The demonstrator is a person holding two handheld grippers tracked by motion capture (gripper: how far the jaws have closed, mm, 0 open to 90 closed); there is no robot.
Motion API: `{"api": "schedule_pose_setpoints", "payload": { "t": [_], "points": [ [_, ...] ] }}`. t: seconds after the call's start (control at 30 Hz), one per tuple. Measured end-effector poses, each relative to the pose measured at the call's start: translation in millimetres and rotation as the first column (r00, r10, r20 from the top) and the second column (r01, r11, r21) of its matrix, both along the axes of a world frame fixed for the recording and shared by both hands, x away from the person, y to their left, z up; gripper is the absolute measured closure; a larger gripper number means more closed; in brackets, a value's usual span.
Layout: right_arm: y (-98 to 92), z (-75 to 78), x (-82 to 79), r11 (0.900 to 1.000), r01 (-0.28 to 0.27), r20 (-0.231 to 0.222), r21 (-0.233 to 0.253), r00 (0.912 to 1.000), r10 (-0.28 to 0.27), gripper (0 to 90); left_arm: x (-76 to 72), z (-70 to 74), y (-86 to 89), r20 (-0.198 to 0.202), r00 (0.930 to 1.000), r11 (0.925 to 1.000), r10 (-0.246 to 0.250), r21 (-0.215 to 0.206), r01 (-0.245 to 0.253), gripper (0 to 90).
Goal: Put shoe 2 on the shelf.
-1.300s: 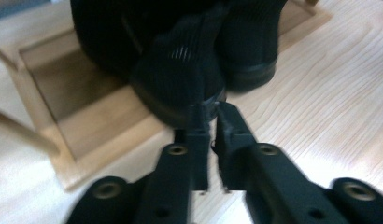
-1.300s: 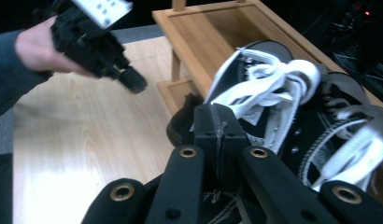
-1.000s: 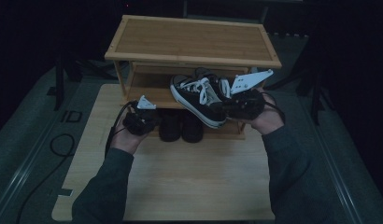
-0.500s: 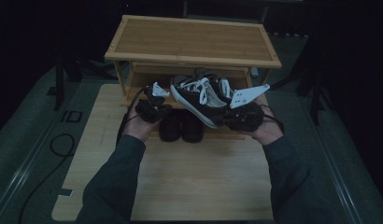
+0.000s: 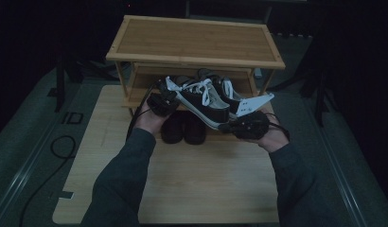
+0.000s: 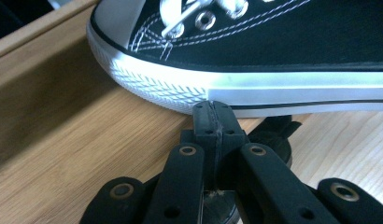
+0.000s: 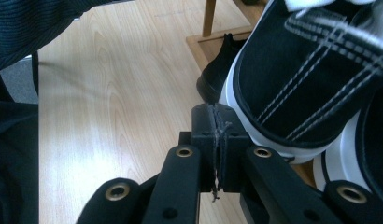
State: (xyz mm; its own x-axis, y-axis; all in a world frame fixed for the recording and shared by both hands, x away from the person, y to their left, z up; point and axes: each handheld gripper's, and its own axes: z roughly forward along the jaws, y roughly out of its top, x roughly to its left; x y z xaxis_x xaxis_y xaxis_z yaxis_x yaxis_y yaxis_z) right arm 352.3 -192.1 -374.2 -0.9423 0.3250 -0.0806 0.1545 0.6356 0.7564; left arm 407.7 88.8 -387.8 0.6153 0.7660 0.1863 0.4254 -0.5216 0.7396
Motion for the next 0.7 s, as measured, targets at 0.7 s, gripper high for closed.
{"api": "schedule_pose_setpoints", "payload": {
  "t": [0.7],
  "points": [
    [-0.7, -6.9, 5.5, 1.000, -0.008, 0.004, 0.006, 1.0000, 0.008, 88.0, 10.3, -1.3, 2.0, 0.012, 0.9975, 0.9971, 0.069, 0.030, -0.069, 90.0]
  ]
}}
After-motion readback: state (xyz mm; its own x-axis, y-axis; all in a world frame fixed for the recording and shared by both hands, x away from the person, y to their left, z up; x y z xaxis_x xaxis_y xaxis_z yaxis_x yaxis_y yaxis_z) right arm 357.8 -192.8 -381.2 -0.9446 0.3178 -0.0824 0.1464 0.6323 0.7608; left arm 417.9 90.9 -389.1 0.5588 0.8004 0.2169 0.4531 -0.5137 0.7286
